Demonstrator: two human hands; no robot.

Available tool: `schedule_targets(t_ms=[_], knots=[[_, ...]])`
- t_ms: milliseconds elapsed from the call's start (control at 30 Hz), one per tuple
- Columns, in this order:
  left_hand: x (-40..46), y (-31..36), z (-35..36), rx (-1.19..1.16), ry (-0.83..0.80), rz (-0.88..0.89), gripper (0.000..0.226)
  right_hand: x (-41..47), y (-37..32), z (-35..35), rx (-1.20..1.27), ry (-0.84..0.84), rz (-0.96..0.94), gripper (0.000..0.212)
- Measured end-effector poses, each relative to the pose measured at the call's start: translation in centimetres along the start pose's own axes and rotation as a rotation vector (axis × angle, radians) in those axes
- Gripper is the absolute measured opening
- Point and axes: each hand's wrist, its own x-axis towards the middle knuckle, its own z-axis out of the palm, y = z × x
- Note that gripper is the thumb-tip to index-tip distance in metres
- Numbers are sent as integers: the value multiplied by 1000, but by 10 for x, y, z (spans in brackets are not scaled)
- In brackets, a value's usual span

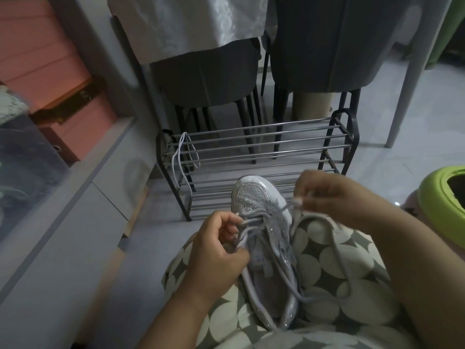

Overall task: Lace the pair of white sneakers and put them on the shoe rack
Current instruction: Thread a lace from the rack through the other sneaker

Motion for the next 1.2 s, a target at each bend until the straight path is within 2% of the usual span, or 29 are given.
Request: schedule_targets(t_ms=[67, 133, 200, 267, 367, 500, 733, 867, 1000, 1100, 1200], knots=[[0, 1, -1, -12, -58, 4, 35, 1, 2, -4, 455, 13, -83, 38], [-1, 4, -3, -38, -107, -7, 31, 2, 2, 1, 672, -54, -141, 43], [-1, 5, -4, -65, -149, -45, 27, 4, 0, 11, 787, -106, -151, 35], [2, 3, -6, -90, -178, -102, 25, 4, -1, 16, 798, -80, -133, 24], [5, 0, -7, -85, -197, -133, 25, 4, -2, 17, 775, 0, -107, 30], [4, -2, -5, -36, -183, -123, 18, 4, -3, 17, 785, -11, -105, 35], [5, 5, -5, 241, -128, -58, 14, 2, -7, 18, 828, 127, -93, 25], [3, 10, -4, 176, -147, -52, 9, 2, -7, 19, 756, 139, -69, 23], [5, 8, -2, 251, -134, -43, 13, 1, -8, 20, 738, 153, -59, 25], [5, 5, -1, 140, -134, -98, 19, -1, -9, 20, 755, 187, -41, 24], [8, -1, -2, 39, -93, -141, 14, -3, -15, 20, 682, 197, -39, 29]])
